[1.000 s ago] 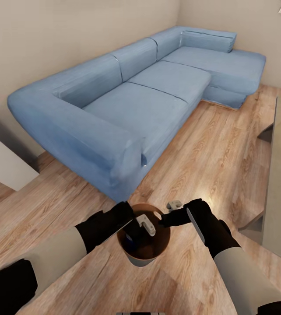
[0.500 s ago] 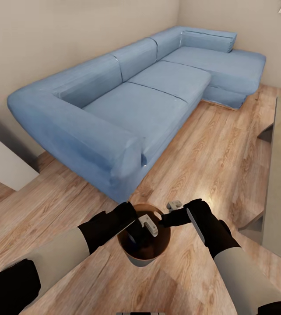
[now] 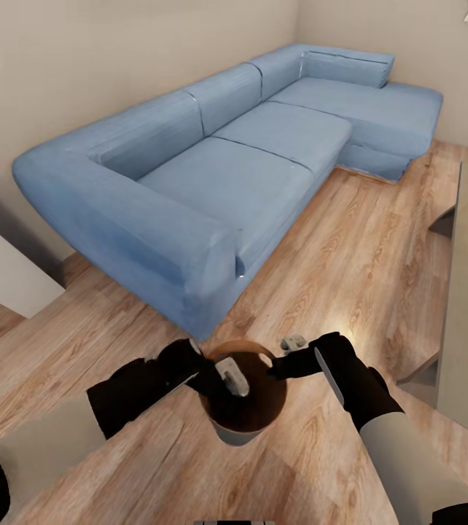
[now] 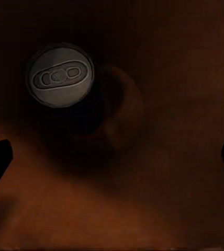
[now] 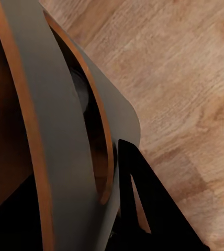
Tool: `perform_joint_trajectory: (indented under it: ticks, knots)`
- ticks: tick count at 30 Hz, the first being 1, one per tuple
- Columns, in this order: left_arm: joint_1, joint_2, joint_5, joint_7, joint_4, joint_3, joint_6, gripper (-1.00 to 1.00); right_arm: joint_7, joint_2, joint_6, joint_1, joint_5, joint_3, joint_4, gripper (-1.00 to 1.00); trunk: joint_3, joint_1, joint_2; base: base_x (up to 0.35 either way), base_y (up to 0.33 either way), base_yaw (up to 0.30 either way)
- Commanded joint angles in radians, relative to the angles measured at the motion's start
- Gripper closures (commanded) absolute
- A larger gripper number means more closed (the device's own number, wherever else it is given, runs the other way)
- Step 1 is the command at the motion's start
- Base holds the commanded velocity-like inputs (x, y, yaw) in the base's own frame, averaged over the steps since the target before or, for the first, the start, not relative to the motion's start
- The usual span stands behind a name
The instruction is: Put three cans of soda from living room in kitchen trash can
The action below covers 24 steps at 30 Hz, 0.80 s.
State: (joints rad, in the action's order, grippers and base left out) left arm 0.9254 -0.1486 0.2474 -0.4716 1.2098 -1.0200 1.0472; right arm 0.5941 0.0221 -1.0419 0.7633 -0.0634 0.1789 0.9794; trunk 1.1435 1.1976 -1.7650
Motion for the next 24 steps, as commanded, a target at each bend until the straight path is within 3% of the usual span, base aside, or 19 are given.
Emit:
perform_joint_trajectory:
  ticks: [1, 3, 4, 5, 6, 7, 9, 10, 11, 12, 14, 15, 16, 17, 18, 19, 20, 22, 24]
  knots:
    - [-0.01, -0.054, -0.021, -0.004, 0.064, 0.014, 0.0, -1.0, 0.001, 0.003, -0.005, 0.001, 0.019, -0.002, 0.0, 1.0, 0.0, 0.0, 0.0, 0.0, 0.0, 0.0]
    - [-0.017, -0.11, -0.002, -0.014, 0.131, 0.039, 0.0, -1.0, 0.001, 0.005, -0.005, 0.001, 0.019, -0.002, -0.001, 1.0, 0.0, 0.0, 0.0, 0.0, 0.0, 0.0]
    - [-0.051, -0.207, 0.035, -0.029, 0.233, 0.107, 0.0, -1.0, 0.001, 0.007, -0.005, 0.0, 0.019, -0.002, -0.002, 1.0, 0.0, 0.0, 0.0, 0.0, 0.0, 0.0]
    - [-0.081, -0.248, 0.046, -0.036, 0.277, 0.144, 0.0, -1.0, 0.001, 0.008, -0.005, 0.0, 0.019, -0.002, -0.002, 1.0, 0.0, 0.0, 0.0, 0.0, 0.0, 0.0]
    - [-0.1, -0.269, 0.05, -0.042, 0.3, 0.165, 0.0, -1.0, 0.001, 0.008, -0.005, -0.001, 0.019, -0.002, -0.002, 1.0, 0.0, 0.0, 0.0, 0.0, 0.0, 0.0]
    - [-0.149, -0.304, 0.056, -0.076, 0.332, 0.235, -0.014, -1.0, 0.0, 0.008, -0.005, -0.002, 0.019, -0.002, -0.002, 1.0, 0.0, 0.0, 0.0, 0.0, 0.0, 0.0]
    - [-0.194, -0.329, 0.059, -0.13, 0.351, 0.326, -0.041, -1.0, 0.0, 0.008, -0.005, -0.003, 0.019, -0.002, -0.002, 1.0, 0.0, 0.0, 0.0, 0.0, 0.0, 0.0]
    - [-0.237, -0.345, 0.059, -0.196, 0.361, 0.431, -0.076, -1.0, 0.0, 0.008, -0.005, -0.004, 0.019, -0.001, -0.002, 1.0, 0.0, 0.0, 0.0, 0.0, 0.0, 0.0]
    - [-0.262, -0.35, 0.059, -0.229, 0.365, 0.488, -0.097, -1.0, -0.001, 0.009, -0.005, -0.004, 0.019, -0.002, -0.002, 1.0, 0.0, 0.0, 0.0, 0.0, 0.0, 0.0]
    - [-0.326, -0.357, 0.06, -0.287, 0.37, 0.619, -0.142, -1.0, -0.001, 0.01, -0.005, -0.005, 0.019, -0.002, -0.002, 1.0, 0.0, 0.0, 0.0, 0.0, 0.0, 0.0]
    - [-0.466, -0.357, 0.057, -0.353, 0.375, 0.924, -0.231, -1.0, -0.001, 0.024, -0.005, -0.007, 0.02, -0.002, -0.002, 1.0, 0.0, 0.0, 0.0, 0.0, 0.0, 0.0]
    - [-0.498, -0.355, 0.055, -0.36, 0.375, 0.995, -0.248, -1.0, -0.001, 0.029, -0.005, -0.008, 0.02, -0.002, -0.002, 1.0, 0.0, 0.0, 0.0, 0.0, 0.0, 0.0]
    - [-0.558, -0.345, 0.049, -0.361, 0.372, 1.108, -0.275, -1.0, -0.002, 0.04, -0.005, -0.009, 0.02, -0.002, -0.002, 1.0, 0.0, 0.0, 0.0, 0.0, 0.0, 0.0]
    - [-0.584, -0.336, 0.046, -0.354, 0.369, 1.15, -0.289, -1.0, -0.003, 0.045, -0.005, -0.009, 0.02, -0.002, -0.002, 1.0, 0.0, 0.0, 0.0, 0.0, 0.0, 0.0]
    - [-0.625, -0.307, 0.041, -0.322, 0.361, 1.211, -0.323, -1.0, -0.003, 0.056, -0.005, -0.01, 0.019, -0.003, -0.002, 1.0, 0.0, 0.0, 0.0, 0.0, 0.0, 0.0]
    - [-0.641, -0.287, 0.039, -0.295, 0.356, 1.233, -0.346, -1.0, -0.004, 0.062, -0.005, -0.01, 0.02, -0.003, -0.001, 1.0, 0.0, 0.0, 0.0, 0.0, 0.0, 0.0]
    - [-0.666, -0.24, 0.03, -0.223, 0.34, 1.267, -0.402, -1.0, -0.004, 0.074, -0.005, -0.012, 0.02, -0.005, 0.0, 1.0, 0.0, 0.0, 0.0, 0.0, 0.0, 0.0]
    - [-0.712, -0.16, 0.012, -0.022, 0.225, 1.304, -0.58, -1.0, -0.004, 0.089, -0.005, -0.018, 0.02, -0.024, 0.0, 1.0, 0.0, 0.0, 0.0, 0.0, 0.0, 0.0]
    - [-0.729, -0.13, 0.005, 0.076, 0.13, 1.315, -0.716, -1.0, -0.002, 0.095, -0.005, -0.023, 0.02, -0.046, 0.001, 1.0, 0.0, 0.0, 0.0, 0.0, 0.0, 0.0]
